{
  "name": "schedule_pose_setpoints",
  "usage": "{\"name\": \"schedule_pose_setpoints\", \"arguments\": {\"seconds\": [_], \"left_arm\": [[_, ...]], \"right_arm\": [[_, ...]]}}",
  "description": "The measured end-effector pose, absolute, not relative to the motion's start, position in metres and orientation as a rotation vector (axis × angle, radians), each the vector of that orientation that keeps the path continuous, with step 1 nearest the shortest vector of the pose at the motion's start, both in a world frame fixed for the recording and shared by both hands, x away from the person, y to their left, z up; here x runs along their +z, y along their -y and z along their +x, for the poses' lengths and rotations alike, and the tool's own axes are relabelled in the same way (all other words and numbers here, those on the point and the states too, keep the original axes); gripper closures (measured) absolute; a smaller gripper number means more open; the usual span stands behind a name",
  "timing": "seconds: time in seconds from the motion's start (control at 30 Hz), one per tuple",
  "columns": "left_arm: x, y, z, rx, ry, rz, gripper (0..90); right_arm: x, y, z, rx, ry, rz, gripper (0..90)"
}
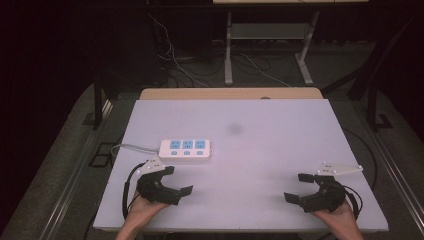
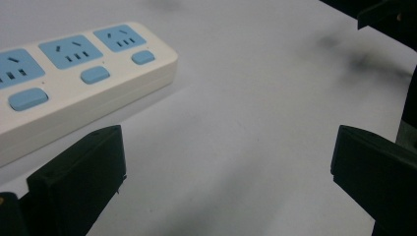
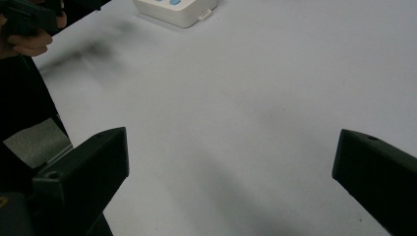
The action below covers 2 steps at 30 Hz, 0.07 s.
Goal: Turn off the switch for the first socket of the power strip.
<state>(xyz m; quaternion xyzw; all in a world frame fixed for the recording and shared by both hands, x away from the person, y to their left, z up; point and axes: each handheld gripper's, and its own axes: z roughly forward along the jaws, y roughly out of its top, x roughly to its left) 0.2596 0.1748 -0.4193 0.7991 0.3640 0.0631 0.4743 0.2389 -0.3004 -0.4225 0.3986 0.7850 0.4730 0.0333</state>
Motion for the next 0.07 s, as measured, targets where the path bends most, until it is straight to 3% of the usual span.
{"name": "schedule_pose_setpoints", "arguments": {"seconds": [0.07], "left_arm": [[-0.4225, -0.1739, 0.2595, 0.149, -0.892, 1.968, 0.0]], "right_arm": [[-0.4228, 0.3003, 0.2388, 1.454, -2.418, 1.226, 0.3]]}}
